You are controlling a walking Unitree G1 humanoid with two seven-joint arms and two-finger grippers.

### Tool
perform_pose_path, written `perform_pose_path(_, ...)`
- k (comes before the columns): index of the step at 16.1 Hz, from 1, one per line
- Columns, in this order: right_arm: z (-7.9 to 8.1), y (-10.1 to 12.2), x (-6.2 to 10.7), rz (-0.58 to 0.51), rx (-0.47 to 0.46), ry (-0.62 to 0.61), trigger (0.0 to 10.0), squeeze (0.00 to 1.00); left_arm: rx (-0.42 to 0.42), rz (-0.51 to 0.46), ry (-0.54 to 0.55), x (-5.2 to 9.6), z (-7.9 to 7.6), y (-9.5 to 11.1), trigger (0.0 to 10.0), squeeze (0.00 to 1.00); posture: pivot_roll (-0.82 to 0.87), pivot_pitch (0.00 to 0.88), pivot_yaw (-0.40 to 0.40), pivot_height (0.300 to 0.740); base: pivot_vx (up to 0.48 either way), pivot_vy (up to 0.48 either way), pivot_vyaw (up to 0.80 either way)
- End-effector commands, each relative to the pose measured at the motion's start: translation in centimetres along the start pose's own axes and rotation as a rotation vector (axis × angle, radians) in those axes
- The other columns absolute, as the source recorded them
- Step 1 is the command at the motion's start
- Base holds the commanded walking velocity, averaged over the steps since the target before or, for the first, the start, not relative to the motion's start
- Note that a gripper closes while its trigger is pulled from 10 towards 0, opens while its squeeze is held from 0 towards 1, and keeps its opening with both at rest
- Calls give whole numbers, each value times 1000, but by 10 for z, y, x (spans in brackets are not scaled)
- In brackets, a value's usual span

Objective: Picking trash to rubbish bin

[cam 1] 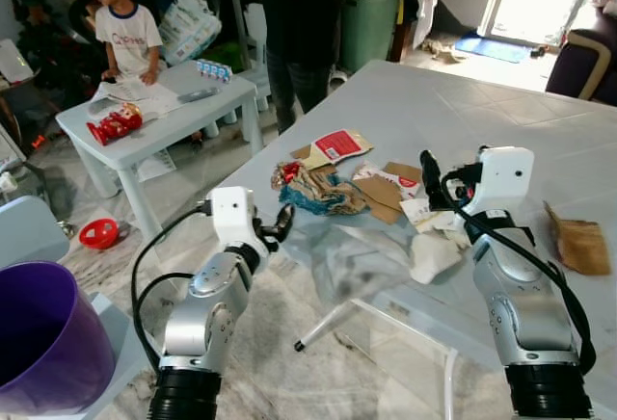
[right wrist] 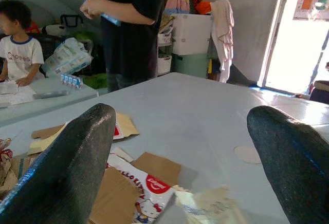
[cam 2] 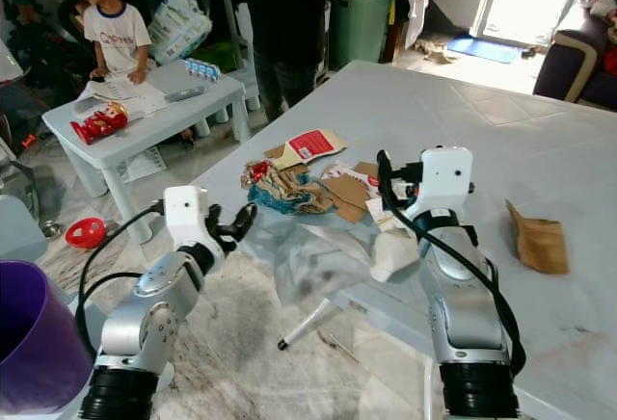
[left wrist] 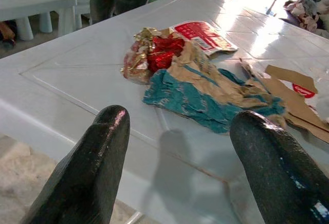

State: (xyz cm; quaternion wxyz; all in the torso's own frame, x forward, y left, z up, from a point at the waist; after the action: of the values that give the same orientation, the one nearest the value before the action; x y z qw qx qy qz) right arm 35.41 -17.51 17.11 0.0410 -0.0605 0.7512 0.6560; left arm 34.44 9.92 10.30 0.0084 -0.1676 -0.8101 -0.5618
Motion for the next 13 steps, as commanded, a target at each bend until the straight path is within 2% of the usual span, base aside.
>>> perform_pose_path(1,-3,5,-1,-10,9,-4,10000,0,-8,-41,-2,0,0,12,10000,0,-57,0,11,740,0,0,0)
perform_pose_path(4,-3,6,-1,-10,11,-4,10000,0,-4,-46,-2,0,1,13,10000,0,-57,0,12,740,0,0,0)
perform_pose_path(13,-3,6,-2,-8,14,-3,10000,0,-7,-39,0,0,1,11,10000,0,-59,0,12,740,0,-313,0)
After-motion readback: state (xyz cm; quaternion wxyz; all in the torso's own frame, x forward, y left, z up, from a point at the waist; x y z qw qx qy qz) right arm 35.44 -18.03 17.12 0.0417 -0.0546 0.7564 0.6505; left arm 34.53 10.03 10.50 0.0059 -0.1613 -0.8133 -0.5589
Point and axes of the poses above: a point about 5 cm out from each wrist's last joint towards the gripper, its own x axis pointing back from the gripper into the wrist, its own y axis along the axis of the wrist's last joint, z = x × y, the point moved 4 cm from there along -x, pointing out of the wrist towards the gripper, and after that the axes turned 5 degrees about x, right-handed, at the moved point
